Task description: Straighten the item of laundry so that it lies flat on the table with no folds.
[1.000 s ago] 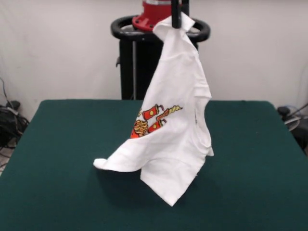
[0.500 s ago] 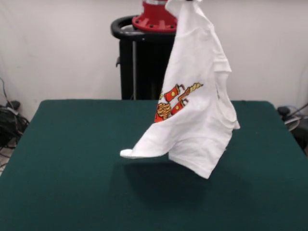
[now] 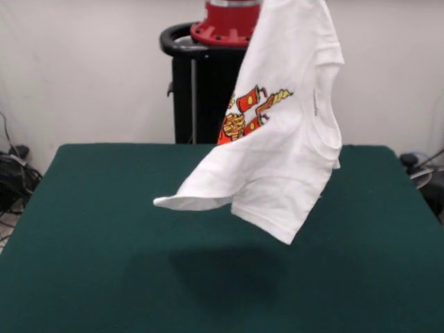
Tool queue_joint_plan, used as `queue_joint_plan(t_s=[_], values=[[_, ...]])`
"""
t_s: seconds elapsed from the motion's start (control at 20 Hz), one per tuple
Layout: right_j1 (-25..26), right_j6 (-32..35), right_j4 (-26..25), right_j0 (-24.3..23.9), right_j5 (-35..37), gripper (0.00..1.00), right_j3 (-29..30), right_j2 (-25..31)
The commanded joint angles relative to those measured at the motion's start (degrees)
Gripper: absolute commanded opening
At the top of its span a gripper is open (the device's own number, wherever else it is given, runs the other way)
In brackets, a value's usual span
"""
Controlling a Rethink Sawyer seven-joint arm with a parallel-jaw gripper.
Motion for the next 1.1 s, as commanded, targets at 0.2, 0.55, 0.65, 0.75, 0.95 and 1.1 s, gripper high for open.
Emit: queue_joint_plan(t_s=[0.2,0.55,0.65,0.75,0.95,1.1], values=[[-9.2,-18.8,6.8,1.0,17.3,0.0,2.4,-8.7],[-9.6,-22.3,9.9,3.7,17.8,0.0,0.9,-13.8],[-7.6,-19.5,7.5,4.8,13.5,0.0,1.6,-13.3],[-7.4,-20.7,8.5,5.4,14.1,0.0,1.3,-14.5],[-1.7,-14.7,2.7,7.1,3.0,0.0,3.4,-13.0],[-1.9,-17.8,6.2,7.4,5.3,0.0,3.1,-14.4]])
